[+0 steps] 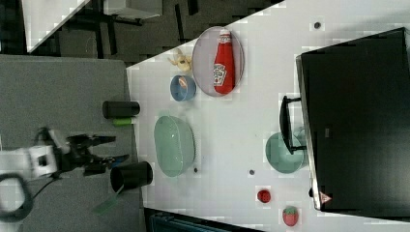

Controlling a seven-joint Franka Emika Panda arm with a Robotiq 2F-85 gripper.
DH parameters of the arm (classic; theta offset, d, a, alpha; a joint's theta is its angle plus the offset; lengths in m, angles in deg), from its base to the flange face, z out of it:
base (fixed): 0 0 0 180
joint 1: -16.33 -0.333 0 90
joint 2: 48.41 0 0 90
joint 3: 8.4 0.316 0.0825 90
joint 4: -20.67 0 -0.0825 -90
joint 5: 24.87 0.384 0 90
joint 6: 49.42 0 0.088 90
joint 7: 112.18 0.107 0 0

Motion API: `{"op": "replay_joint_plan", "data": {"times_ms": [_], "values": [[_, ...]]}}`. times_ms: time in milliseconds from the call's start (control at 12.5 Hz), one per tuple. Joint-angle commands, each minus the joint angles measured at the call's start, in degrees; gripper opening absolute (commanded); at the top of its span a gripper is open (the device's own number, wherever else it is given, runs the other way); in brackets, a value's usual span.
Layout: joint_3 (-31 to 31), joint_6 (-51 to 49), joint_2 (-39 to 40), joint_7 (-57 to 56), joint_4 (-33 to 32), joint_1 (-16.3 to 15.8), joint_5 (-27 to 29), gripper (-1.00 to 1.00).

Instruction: Drag strainer left to right.

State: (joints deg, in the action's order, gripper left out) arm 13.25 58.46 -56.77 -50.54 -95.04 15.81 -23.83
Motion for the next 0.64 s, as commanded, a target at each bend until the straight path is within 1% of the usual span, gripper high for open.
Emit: {"op": "replay_joint_plan", "data": {"times_ms": [80, 240, 400, 640], "values": [[4.03, 4.18, 3.50, 18.95, -1.94, -2.45, 1.21, 1.00], [7.56, 9.81, 9.82, 29.96, -1.99, -2.55, 0.95, 1.00], [9.78, 14.69, 15.99, 41.10, -2.11, -2.74, 0.16, 1.00], [10.20, 20.55, 24.21, 58.52, -2.50, -3.92, -4.88, 1.00]]}}
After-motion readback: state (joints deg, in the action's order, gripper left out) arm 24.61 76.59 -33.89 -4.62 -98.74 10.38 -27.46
